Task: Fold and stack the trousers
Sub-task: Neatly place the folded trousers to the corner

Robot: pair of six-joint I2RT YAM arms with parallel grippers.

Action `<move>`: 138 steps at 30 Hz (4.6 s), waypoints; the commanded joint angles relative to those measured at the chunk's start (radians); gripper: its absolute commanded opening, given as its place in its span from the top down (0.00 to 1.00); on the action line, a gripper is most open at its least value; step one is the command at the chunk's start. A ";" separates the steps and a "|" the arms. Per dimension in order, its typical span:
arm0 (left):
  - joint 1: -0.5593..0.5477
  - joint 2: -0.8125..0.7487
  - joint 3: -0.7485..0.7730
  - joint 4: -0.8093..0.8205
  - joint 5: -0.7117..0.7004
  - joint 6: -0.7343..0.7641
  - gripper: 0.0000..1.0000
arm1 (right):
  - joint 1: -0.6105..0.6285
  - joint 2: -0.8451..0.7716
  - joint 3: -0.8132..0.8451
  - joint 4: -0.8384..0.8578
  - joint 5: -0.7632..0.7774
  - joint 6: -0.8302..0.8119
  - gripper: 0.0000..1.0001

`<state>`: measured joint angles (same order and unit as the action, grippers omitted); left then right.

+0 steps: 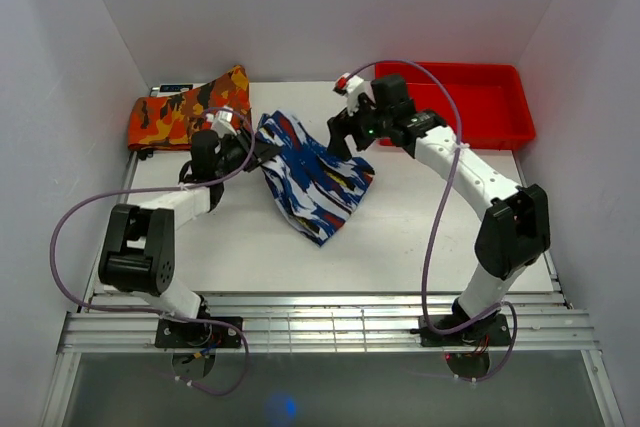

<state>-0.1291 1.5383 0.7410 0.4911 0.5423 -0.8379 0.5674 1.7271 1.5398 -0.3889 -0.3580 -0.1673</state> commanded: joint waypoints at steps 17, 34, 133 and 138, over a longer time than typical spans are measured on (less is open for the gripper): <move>0.026 0.442 0.873 0.126 -0.197 0.344 1.00 | -0.130 -0.149 -0.118 -0.122 0.071 -0.097 0.10; 0.114 0.562 1.204 0.089 -0.091 0.356 1.00 | -0.135 -0.093 -0.038 -0.127 0.059 -0.104 0.10; 0.588 0.585 0.911 -0.525 0.075 0.586 0.56 | 0.143 0.781 0.723 0.686 -0.145 0.419 0.38; 0.594 0.625 0.877 -0.586 -0.069 0.598 0.61 | 0.167 0.819 0.651 0.743 -0.088 0.462 0.41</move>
<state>0.4568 2.1651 1.6371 -0.1017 0.5632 -0.2409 0.7364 2.5782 2.2108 0.1974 -0.4904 0.2234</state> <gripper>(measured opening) 0.402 0.593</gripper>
